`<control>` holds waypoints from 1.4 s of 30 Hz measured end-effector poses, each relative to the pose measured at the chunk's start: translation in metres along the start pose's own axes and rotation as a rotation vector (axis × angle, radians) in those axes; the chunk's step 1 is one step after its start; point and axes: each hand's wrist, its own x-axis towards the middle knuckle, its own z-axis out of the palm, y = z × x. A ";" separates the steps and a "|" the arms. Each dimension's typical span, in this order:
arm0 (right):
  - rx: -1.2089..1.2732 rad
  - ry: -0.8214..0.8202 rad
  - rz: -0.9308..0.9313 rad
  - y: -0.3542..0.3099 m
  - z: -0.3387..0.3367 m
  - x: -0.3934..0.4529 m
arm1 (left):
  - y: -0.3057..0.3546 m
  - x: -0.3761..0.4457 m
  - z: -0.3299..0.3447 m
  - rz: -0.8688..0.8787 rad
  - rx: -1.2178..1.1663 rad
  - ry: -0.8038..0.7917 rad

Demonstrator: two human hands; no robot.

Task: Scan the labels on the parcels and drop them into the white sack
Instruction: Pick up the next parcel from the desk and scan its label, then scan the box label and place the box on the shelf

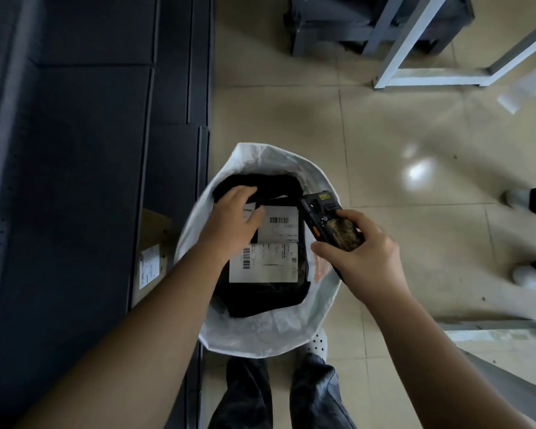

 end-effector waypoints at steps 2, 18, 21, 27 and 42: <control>-0.039 -0.013 -0.049 -0.013 -0.007 -0.008 | 0.015 -0.020 -0.019 0.002 -0.035 0.027; -0.132 -0.276 -0.648 -0.134 -0.082 -0.107 | 0.163 -0.230 -0.168 -0.147 0.022 0.473; -0.127 -0.355 -0.781 -0.167 -0.099 -0.147 | 0.199 -0.288 -0.195 -0.215 0.039 0.590; -0.073 -0.504 -1.042 -0.214 -0.117 -0.244 | 0.254 -0.411 -0.228 -0.311 0.073 0.817; -0.026 -1.120 -1.358 -0.090 -0.096 -0.594 | 0.329 -0.836 -0.100 -0.746 0.122 1.358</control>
